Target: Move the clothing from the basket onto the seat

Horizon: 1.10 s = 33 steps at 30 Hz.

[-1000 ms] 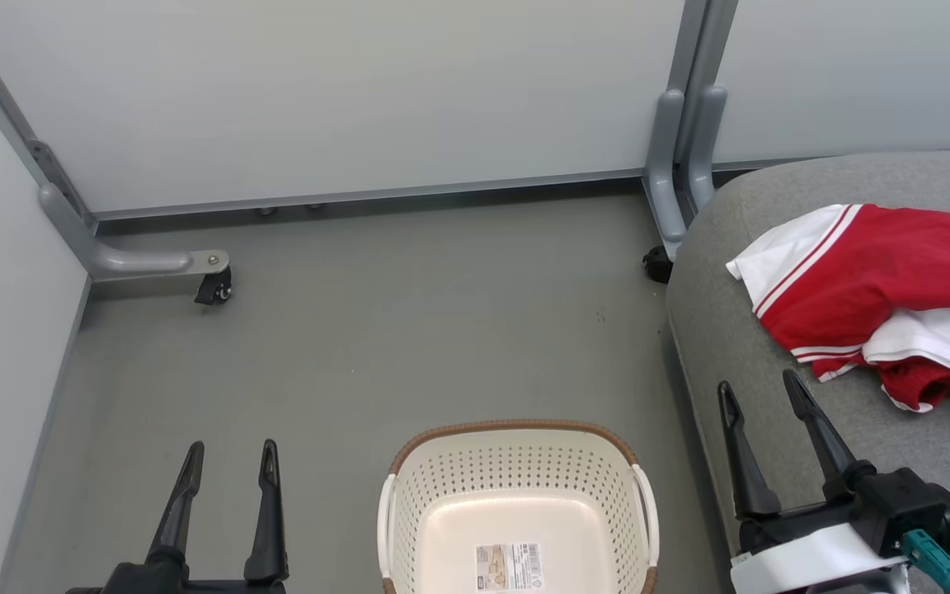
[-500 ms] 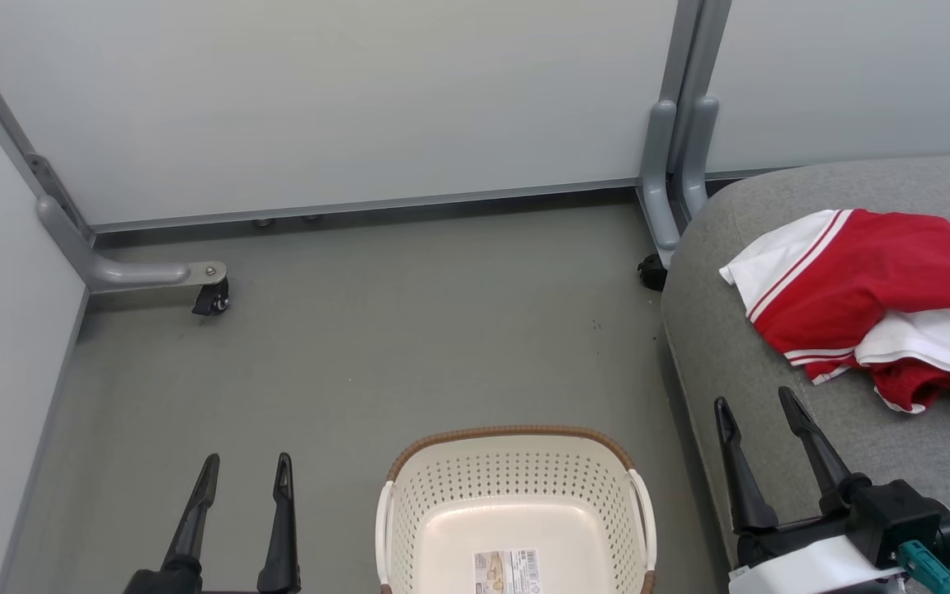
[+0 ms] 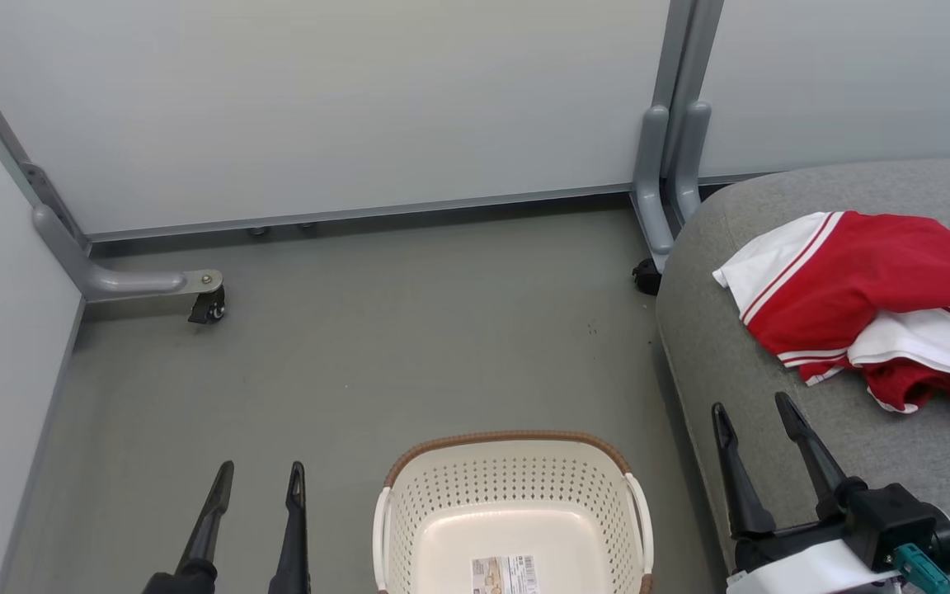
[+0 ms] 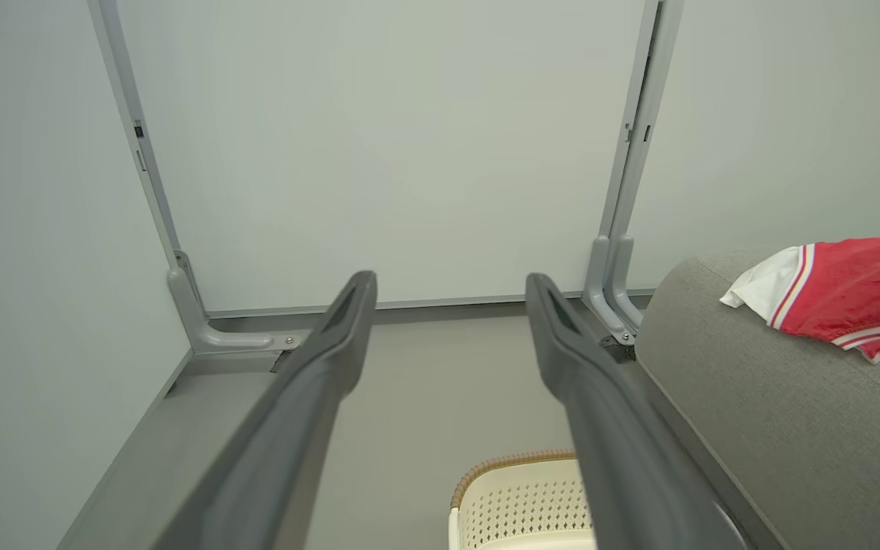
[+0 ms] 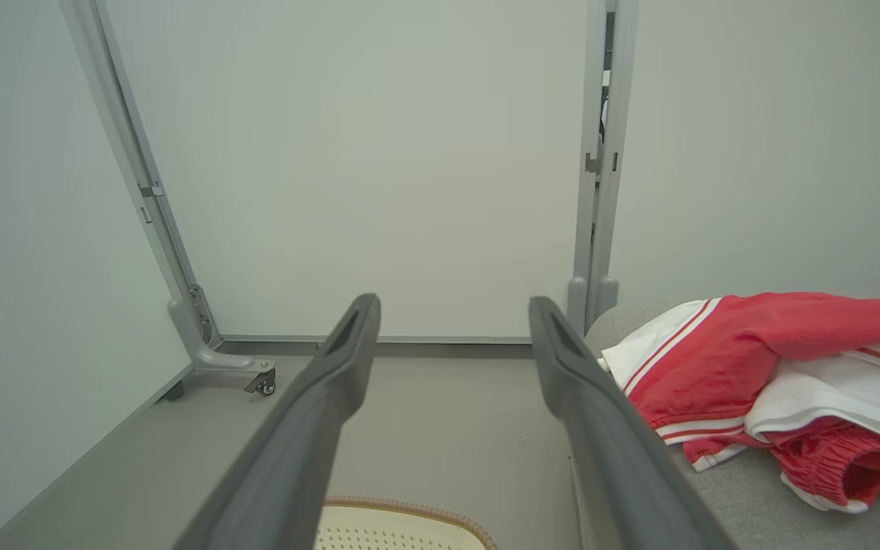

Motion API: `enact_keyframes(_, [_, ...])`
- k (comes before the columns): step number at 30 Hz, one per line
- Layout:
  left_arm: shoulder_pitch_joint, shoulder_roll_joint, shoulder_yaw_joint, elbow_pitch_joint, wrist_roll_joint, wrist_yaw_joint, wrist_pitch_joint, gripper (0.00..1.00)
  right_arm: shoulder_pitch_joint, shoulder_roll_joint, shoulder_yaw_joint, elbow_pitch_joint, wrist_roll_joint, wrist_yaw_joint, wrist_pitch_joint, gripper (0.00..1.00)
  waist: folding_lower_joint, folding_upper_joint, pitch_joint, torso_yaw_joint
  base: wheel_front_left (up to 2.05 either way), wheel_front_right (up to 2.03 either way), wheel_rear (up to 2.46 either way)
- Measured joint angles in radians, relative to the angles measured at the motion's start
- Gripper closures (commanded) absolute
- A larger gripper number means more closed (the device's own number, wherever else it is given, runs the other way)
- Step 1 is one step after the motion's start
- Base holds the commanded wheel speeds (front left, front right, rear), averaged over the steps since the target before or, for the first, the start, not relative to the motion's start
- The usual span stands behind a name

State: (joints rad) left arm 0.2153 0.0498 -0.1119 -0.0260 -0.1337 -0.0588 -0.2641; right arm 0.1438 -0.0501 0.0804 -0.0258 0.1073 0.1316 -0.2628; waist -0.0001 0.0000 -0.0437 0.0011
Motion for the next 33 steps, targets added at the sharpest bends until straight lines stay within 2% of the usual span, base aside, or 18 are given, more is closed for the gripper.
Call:
enact_keyframes(6, [0.0, -0.001, -0.004, 0.036, -0.019, 0.0, 0.002, 1.0, 0.007, 0.003, 0.001, 0.038, 0.027, 0.0, 0.003, 1.0, 0.0, 0.0, 0.0, 0.0, 0.0, 0.0, 0.0])
enact_keyframes(16, [-0.015, 0.006, 0.01, 0.066, -0.235, -0.002, 0.043, 1.0, -0.011, -0.008, -0.005, 0.07, 0.241, 0.0, 0.04, 1.0, 0.0, 0.0, 0.004, 0.0, 0.0, 0.0, 0.0])
enact_keyframes(33, [-0.087, 0.023, 0.033, 0.123, -0.536, -0.021, 0.1, 1.0, -0.061, -0.024, -0.024, 0.116, 0.547, 0.0, 0.096, 1.0, 0.0, 0.0, 0.01, 0.0, 0.0, 0.0, 0.0])
